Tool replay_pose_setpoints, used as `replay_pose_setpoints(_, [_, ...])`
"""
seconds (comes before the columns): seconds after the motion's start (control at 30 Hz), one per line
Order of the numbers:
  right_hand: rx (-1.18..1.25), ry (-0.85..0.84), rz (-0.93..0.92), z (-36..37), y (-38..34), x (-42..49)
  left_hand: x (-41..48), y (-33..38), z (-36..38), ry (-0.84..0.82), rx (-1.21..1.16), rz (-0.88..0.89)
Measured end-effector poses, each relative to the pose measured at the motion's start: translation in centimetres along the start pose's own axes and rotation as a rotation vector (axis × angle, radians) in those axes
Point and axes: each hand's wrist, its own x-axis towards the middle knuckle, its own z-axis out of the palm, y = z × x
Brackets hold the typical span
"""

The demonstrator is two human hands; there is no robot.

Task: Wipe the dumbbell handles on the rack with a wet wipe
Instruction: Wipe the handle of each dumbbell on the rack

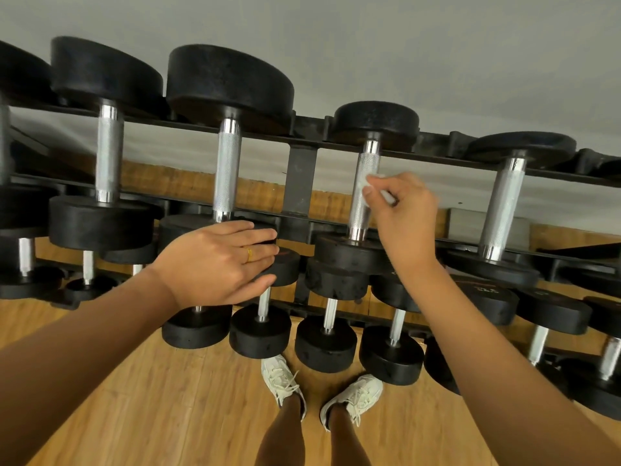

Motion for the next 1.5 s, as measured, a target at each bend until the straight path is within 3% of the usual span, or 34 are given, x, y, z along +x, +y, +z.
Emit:
replay_pose_setpoints(0.2, [-0.032,0.007,0.007,-0.2,-0.5,2.0,0.0,0.0,0.1,0.008,0.021,-0.005])
replay_pose_setpoints(0.37, [-0.078,-0.152,-0.006,-1.2,-0.2,-0.9,0.0,0.2,0.2,0.014,0.03,-0.013])
replay_pose_setpoints(0.6, [-0.068,-0.162,0.075,-1.5,-0.6,-1.1,0.1,0.3,0.2,-0.005,0.041,-0.005])
replay_pose_setpoints(0.73, [-0.086,-0.326,0.107,-2.4,-0.6,-2.2,-0.1,0.2,0.1,-0.049,0.044,0.001])
replay_pose_setpoints(0.9, [-0.081,-0.275,0.098,-2.4,-1.1,-1.6,-0.5,0.1,-0.3,-0.143,0.062,0.04])
replay_pose_setpoints(1.07, [-0.097,-0.387,0.106,-2.8,-0.6,-1.8,-0.6,-0.2,-0.4,-0.157,0.097,0.093])
replay_pose_setpoints(1.23, [-0.028,-0.305,0.127,-2.4,-0.6,-2.0,-0.7,0.2,0.0,-0.083,0.122,0.067])
replay_pose_setpoints(1.4, [-0.047,-0.358,0.12,-2.8,-0.5,-1.8,-0.9,0.3,0.4,-0.066,0.106,0.045])
replay_pose_setpoints(1.5, [0.021,-0.22,0.09,-2.7,-1.2,0.1,-1.0,0.3,0.5,-0.043,0.097,0.04])
